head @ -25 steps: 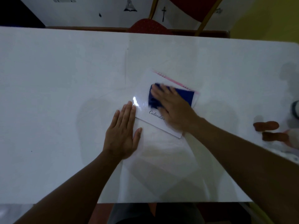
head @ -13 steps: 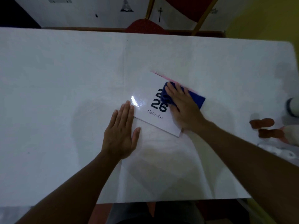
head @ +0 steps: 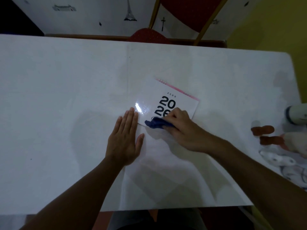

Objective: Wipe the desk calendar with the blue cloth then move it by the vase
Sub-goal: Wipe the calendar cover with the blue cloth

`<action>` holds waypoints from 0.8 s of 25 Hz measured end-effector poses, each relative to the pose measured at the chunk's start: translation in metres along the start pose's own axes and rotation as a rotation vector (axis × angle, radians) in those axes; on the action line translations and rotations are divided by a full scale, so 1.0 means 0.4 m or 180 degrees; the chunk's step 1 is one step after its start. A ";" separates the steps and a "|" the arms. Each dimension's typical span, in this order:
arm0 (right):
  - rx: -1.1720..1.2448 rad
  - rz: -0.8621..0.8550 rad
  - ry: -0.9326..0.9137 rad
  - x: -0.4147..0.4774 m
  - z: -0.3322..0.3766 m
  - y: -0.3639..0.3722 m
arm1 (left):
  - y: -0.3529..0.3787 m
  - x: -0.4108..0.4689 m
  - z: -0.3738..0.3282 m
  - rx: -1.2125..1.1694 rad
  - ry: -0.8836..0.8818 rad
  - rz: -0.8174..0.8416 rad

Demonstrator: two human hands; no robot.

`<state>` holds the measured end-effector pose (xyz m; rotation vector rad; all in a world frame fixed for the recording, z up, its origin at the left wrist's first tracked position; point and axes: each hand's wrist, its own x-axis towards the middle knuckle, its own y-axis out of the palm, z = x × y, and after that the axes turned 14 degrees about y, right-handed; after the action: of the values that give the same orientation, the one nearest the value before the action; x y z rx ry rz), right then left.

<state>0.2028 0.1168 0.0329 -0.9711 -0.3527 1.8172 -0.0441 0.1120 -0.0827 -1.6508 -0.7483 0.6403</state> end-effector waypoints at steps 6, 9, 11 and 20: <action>-0.0161 -0.0011 0.0653 0.175 -0.022 -0.093 | 0.011 -0.002 0.002 -0.0020 -0.0033 0.0025; -0.0585 -0.1065 -0.0010 0.170 -0.058 -0.010 | 0.016 -0.003 0.005 -0.0053 -0.0031 0.0008; -0.1416 -0.0809 -0.0570 0.137 -0.099 0.060 | 0.019 -0.003 0.006 -0.0085 -0.0054 0.0004; -0.1943 -0.0740 -0.0448 0.256 -0.081 0.074 | 0.021 -0.004 0.005 -0.0076 -0.0055 0.0008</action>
<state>0.1906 0.1867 -0.0528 -1.1513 -1.1072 1.5903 -0.0454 0.1110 -0.0915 -1.6700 -0.7690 0.6505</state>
